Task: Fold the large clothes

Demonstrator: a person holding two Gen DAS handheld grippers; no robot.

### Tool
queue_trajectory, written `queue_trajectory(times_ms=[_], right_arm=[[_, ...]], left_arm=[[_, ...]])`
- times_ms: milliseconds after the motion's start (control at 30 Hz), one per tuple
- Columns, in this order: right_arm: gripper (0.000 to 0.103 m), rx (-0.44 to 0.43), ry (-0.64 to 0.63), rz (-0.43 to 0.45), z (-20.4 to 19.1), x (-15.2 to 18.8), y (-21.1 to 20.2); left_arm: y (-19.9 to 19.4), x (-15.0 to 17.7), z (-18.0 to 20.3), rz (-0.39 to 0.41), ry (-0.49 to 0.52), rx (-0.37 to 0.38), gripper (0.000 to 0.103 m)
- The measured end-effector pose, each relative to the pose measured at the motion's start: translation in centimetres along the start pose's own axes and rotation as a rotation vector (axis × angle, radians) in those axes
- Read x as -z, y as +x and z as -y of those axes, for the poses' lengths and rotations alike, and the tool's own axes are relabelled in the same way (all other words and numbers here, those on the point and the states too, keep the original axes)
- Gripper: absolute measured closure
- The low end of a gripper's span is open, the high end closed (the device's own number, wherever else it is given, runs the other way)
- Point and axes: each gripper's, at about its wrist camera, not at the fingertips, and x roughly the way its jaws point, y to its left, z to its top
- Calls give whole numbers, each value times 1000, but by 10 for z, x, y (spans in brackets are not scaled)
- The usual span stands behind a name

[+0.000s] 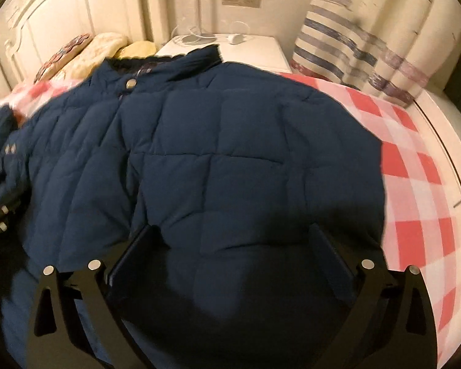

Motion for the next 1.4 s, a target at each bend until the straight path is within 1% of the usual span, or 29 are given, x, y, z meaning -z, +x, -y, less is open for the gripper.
queue_trajectory(times_ms=[100, 167, 233, 267, 300, 333, 367, 467, 500, 533, 567, 600, 700, 733, 767, 800, 833, 900, 933, 1000, 1067, 1100, 1133, 1200, 1233, 1267, 1300, 1333, 1400], right_arm=[[6, -3, 19, 95, 5, -23, -14], [6, 22, 13, 102, 5, -38, -6], [6, 73, 10, 61, 9, -49, 16], [5, 95, 28, 1, 16, -51, 36], [4, 58, 64, -50, 25, -50, 53], [4, 19, 103, -36, 31, -48, 56], [4, 9, 114, -23, 33, -48, 55], [5, 43, 102, -27, 31, -46, 46], [5, 69, 117, -9, 29, -44, 36], [5, 65, 129, 13, 27, -39, 26], [5, 42, 129, 27, 24, -33, 19], [5, -4, 105, 44, 14, -24, 7], [5, -47, -6, 60, -14, 1, -8], [5, -39, -80, 42, -29, 13, -6], [5, -15, -118, 28, -36, 19, -1], [5, 13, -148, 40, -40, 25, 1], [5, 6, -135, 44, -38, 26, 0], [5, -24, -60, -3, -29, 25, -4], [5, -34, -22, 1, -24, 25, -11], [5, -51, 0, 70, -19, 30, -30], [5, 12, -38, 79, -18, 36, -32], [5, 66, -68, 61, -17, 41, -25], [5, 87, -79, 47, -14, 46, -18], [5, 26, -39, 74, -4, 54, -14], [5, 5, -18, 75, 1, 54, -15], [5, 4, -12, 75, 2, 53, -15], [5, 16, -22, 70, 0, 53, -14], [5, 26, -31, 70, -3, 53, -14], [5, 30, -35, 72, -5, 54, -14]], left_arm=[[1, 0, 0, -1, -7, -2, 2], [0, 0, 0, 0, -7, -1, 2], [0, 0, -1, 1, -10, 1, 2], [1, 0, -1, 1, -10, 2, 2], [1, 0, -1, 1, -9, 0, 2], [1, 0, -1, 0, -8, 0, 2], [1, 0, -1, 1, -7, -2, 2], [1, 0, -1, 1, -9, -1, 2], [1, 0, -1, 1, -8, -1, 2], [1, 0, -1, 2, -14, -1, 2], [1, 0, -1, 3, -15, -4, 2], [1, 0, 0, 3, -16, -6, 2], [2, 0, -1, 3, -17, -7, 2], [1, 0, 0, 3, -17, -6, 2], [1, 0, 0, 2, -17, -7, 2], [2, 0, 0, 3, -16, -7, 2], [2, 0, -1, 3, -17, -7, 2], [2, 0, 0, 3, -16, -7, 2], [2, 0, -1, 3, -16, -7, 2], [2, 0, -1, 4, -18, -3, 2], [1, -1, -1, 6, -20, -2, 2], [0, 0, -1, 9, -20, -4, 2], [-1, 0, -1, 14, -24, -10, 2], [-10, 3, -9, 51, -79, -18, 4], [-20, 6, -21, 101, -145, 35, 9], [-32, 11, -39, 158, -226, 111, 13], [-42, 14, -54, 198, -290, 154, 13], [-57, 19, -81, 263, -402, 196, 13], [-74, 32, -138, 358, -615, 230, 13]])
